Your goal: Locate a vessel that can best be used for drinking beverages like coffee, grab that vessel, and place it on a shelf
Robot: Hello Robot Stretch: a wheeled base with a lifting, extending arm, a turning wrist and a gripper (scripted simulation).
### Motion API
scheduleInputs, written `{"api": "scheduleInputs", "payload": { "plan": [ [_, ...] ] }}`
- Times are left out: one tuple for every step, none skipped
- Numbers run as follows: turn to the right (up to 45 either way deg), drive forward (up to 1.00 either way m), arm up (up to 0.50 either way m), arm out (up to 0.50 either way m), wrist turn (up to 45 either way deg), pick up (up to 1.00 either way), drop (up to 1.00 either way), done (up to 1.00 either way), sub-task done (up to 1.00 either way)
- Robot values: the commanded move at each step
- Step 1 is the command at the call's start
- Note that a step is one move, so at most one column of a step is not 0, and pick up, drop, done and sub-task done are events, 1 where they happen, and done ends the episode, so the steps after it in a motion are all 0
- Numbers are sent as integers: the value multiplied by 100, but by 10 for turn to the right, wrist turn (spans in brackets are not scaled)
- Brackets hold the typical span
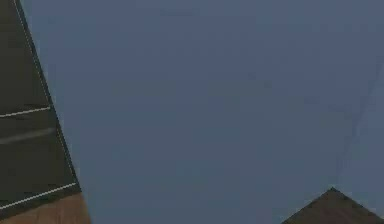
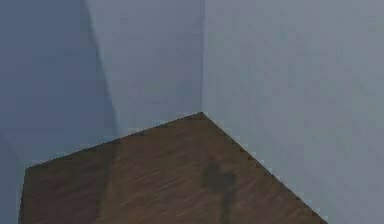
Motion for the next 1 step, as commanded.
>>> {"api": "scheduleInputs", "payload": {
  "plan": [
    [-450, 0, 0, 0, 0, 0, 0, 0, 0]
  ]
}}
